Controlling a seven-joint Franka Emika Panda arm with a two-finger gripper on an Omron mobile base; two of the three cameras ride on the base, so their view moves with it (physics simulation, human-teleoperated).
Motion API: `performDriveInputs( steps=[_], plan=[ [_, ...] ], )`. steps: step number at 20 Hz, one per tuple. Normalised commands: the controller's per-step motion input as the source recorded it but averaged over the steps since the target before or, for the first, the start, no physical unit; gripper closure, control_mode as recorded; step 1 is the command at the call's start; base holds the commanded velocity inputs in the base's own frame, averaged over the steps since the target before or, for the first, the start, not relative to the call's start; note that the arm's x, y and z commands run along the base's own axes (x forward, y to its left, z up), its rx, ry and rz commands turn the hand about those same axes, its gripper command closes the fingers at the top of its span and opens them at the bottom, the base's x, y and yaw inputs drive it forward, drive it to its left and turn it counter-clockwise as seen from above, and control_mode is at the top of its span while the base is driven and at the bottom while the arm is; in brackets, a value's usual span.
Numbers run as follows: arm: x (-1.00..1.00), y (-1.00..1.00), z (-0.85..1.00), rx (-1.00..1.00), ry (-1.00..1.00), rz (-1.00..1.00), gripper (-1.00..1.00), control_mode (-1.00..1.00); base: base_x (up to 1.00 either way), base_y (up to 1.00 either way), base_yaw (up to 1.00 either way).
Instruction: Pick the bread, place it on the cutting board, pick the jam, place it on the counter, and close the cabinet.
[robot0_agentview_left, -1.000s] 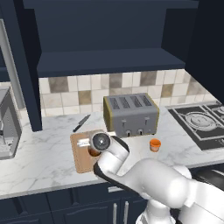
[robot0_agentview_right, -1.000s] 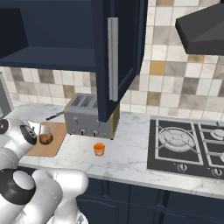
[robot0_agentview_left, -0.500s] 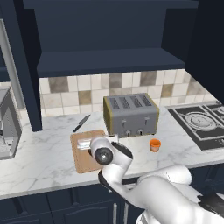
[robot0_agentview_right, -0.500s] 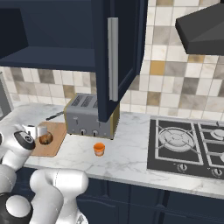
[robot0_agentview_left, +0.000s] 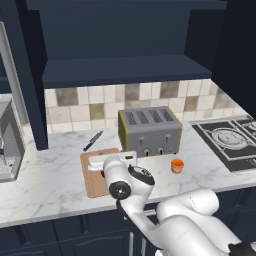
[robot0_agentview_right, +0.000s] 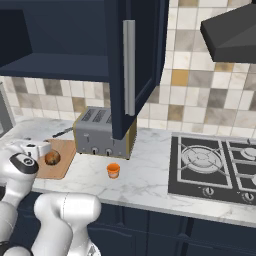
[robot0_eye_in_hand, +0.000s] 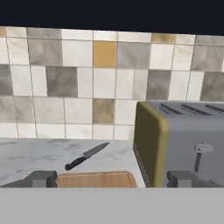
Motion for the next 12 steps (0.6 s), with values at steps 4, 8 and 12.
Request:
performDriveInputs(
  steps=[4, 8, 12],
  plan=[
    [-0.07, 0.0, 0.29, 0.0, -0.14, 0.0, -1.0, -1.0, 0.0, 0.0, 0.0],
    [-0.11, 0.0, 0.33, 0.0, -0.11, 0.0, -1.0, -1.0, 0.0, 0.0, 0.0],
    [-0.12, 0.0, 0.28, 0.0, -0.09, 0.0, -1.0, -1.0, 0.0, 0.0, 0.0]
  ],
)
